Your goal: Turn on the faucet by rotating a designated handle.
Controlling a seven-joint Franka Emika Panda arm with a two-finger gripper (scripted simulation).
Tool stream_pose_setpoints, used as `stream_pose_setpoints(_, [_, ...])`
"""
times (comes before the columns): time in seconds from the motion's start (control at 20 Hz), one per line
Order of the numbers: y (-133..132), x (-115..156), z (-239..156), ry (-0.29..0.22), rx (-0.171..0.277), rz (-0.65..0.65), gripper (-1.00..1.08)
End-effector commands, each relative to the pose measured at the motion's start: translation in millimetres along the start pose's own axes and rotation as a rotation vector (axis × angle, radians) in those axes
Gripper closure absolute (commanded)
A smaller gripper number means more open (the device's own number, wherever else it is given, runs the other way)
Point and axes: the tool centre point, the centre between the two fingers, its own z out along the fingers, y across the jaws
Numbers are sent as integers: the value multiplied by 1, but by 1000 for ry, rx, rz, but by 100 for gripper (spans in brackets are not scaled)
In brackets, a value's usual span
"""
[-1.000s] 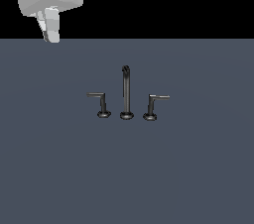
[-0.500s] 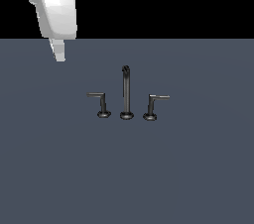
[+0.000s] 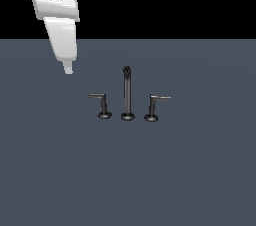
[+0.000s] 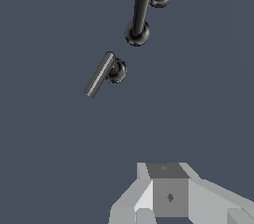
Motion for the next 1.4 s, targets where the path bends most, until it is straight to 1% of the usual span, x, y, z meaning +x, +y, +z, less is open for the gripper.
stream_pose_setpoints(0.0, [-10, 5, 10, 2, 1, 47, 108])
stream_pose_setpoints(0.35, [-39, 23, 40, 11, 4, 187, 108])
stream_pose_setpoints(0.8, [-76, 57, 82, 23, 7, 388, 108])
stream_pose_setpoints(1.1, [-93, 78, 103, 27, 9, 492, 108])
stream_pose_setpoints(1.35, [-100, 89, 112, 28, 11, 543, 108])
